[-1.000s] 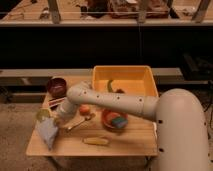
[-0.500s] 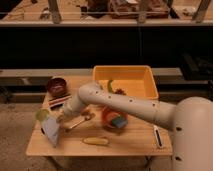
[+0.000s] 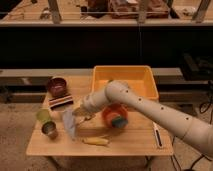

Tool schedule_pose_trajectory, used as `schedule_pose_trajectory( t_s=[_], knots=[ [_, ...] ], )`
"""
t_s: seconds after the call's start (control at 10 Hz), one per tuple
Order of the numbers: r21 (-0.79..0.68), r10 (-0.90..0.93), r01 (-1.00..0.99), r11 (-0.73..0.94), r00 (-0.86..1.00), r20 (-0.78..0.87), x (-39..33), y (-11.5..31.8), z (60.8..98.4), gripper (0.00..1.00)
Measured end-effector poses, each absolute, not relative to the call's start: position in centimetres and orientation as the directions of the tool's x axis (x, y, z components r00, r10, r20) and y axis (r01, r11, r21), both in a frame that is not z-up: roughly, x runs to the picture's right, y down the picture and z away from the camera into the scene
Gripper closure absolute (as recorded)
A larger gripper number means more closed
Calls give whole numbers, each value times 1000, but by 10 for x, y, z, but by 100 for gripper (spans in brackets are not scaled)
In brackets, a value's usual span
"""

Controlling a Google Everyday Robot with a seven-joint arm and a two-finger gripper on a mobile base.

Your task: Wipe table surface with towel

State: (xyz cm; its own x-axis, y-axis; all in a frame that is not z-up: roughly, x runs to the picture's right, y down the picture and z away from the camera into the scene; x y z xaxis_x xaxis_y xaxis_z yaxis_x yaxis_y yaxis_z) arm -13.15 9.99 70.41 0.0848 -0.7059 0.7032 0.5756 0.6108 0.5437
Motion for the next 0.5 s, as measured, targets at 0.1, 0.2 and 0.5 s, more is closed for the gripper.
schedule_pose_trajectory(
  t_s=[0.1,0.2,0.5],
  knots=[
    [559,-714,559,612,88,694,-122,97,701,100],
    [567,-722,570,595,70,688,-120,97,699,100],
    [504,-726,736,453,-24,687,-140,114,706,100]
  ],
)
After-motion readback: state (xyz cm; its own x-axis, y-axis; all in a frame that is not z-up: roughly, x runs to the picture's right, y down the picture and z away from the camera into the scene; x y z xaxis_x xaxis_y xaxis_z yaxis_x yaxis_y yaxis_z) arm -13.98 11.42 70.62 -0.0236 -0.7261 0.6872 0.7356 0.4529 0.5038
